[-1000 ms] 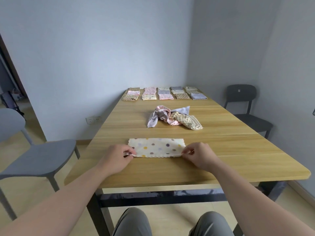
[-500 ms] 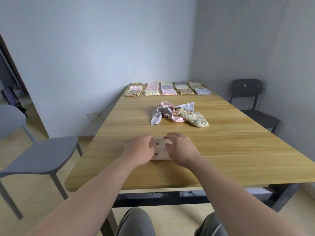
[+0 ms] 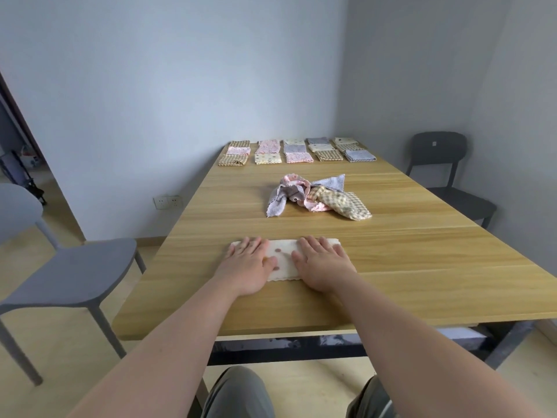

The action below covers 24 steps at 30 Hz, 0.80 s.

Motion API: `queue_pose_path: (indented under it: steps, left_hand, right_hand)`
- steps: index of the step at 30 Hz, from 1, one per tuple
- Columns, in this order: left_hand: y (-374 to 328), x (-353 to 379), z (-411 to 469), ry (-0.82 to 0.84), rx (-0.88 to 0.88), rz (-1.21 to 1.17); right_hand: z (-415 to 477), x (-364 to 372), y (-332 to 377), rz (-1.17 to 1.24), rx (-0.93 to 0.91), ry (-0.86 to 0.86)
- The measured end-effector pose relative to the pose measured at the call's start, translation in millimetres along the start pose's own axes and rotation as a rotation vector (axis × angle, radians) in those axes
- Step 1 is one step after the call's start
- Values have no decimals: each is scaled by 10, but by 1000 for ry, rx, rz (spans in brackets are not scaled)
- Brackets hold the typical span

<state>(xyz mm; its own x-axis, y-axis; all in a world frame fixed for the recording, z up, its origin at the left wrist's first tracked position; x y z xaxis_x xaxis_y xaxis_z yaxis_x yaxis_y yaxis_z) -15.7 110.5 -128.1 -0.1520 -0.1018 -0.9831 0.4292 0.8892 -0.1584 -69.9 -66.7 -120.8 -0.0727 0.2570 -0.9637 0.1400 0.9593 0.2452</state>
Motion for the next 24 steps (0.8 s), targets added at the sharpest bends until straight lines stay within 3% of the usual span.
queue_pose_path:
  steps: [10,13,18,24]
  left_hand:
    - [-95,-92,28,66,-38,43]
    - [-351,-133,61,-22,-74,67]
    - [-715,41,72,-75,113,6]
    - [-366,35,109,-11,108,15]
  right_hand:
    - [-162,-91,-440,8,95,-22]
    - [-172,-79,-436,4,89,-35]
    - [-152,-65,-465,4,97,-34]
    - [-148,-51,-474,21,105,-37]
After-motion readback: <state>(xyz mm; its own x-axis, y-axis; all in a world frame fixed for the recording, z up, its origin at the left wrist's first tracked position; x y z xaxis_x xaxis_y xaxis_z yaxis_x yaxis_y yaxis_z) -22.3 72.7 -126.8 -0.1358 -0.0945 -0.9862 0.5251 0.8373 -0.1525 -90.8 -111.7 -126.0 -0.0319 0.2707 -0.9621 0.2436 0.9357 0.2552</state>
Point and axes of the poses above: each hand's wrist, its own z-axis towards the middle knuckle, its own x-axis out of the palm, y = z × x, the point moved 2 cm from there along z, towards the middle knuckle, and after that the axes turned 1 degree about z, right-handed, at the moved point
